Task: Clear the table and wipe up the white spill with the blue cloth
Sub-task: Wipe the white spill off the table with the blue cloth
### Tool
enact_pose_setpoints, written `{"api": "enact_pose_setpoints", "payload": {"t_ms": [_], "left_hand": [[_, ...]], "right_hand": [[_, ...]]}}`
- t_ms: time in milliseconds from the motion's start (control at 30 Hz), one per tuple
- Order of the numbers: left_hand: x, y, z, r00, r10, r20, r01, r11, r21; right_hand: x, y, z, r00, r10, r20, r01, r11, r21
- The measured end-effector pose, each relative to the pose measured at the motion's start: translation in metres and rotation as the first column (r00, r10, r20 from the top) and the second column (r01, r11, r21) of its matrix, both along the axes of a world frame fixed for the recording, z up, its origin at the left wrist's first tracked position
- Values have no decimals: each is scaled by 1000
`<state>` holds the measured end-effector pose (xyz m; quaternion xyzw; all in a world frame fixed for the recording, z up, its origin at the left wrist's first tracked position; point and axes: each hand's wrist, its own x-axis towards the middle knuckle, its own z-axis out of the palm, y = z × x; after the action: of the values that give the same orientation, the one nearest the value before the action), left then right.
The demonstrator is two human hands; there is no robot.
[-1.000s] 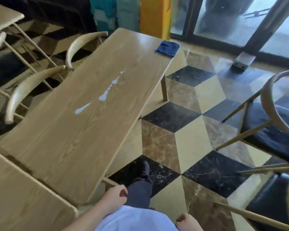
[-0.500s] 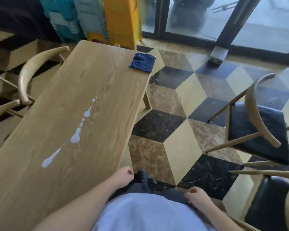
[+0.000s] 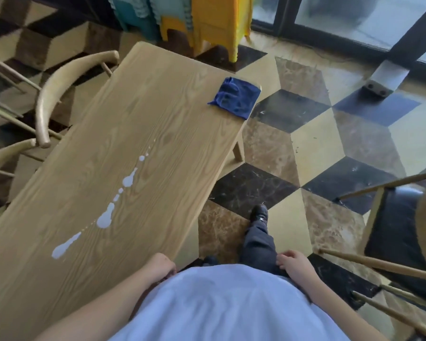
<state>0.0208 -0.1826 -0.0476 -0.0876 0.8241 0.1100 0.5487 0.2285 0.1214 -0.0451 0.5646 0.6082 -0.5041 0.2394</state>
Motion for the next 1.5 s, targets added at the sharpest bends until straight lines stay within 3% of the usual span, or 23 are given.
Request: {"api": "enact_pose_setpoints", "payload": {"t_ms": [167, 333, 467, 567, 733, 867, 933, 1067, 1200, 1300, 1333, 1433, 1500], "left_hand": [[-5, 58, 8, 990, 129, -48, -133, 987, -86], [-24, 145, 14, 924, 300, -237, -294, 954, 61], [-44, 183, 16, 901, 383, -205, -355, 921, 163], [-50, 204, 13, 891, 431, -142, -395, 891, 225], [-72, 221, 9, 915, 384, -124, -347, 905, 245], [-118, 228, -3, 936, 281, -212, -242, 951, 195], [-136, 233, -8, 932, 286, -224, -244, 950, 196], [-157, 237, -18, 895, 400, -197, -364, 911, 194], [-164, 233, -14, 838, 535, -104, -502, 832, 236], [-157, 228, -7, 751, 646, -136, -605, 756, 251], [-152, 226, -3, 743, 636, -211, -593, 771, 233], [-132, 228, 6, 810, 395, -433, -427, 904, 26], [-124, 237, 6, 791, 374, -484, -434, 901, -12]], "right_hand": [[-63, 120, 9, 998, 55, 21, -54, 997, -53], [-115, 224, 16, 963, 258, 83, -260, 966, 11], [-155, 274, 16, 932, 346, 103, -352, 935, 38], [-182, 281, 15, 937, 342, 75, -344, 939, 12], [-207, 255, 6, 897, 412, 160, -408, 911, -55], [-226, 228, 10, 770, 618, 158, -603, 786, -134], [-250, 231, 16, 709, 691, 141, -689, 722, -70], [-309, 265, 11, 775, 618, 133, -624, 782, 5], [-360, 274, 8, 655, 743, 138, -753, 629, 192], [-391, 256, 20, 499, 858, 121, -832, 435, 343], [-400, 250, 22, 431, 895, 119, -845, 353, 402], [-427, 242, 15, 192, 976, 106, -842, 108, 528], [-447, 240, 5, 29, 992, 126, -813, -50, 580]]}}
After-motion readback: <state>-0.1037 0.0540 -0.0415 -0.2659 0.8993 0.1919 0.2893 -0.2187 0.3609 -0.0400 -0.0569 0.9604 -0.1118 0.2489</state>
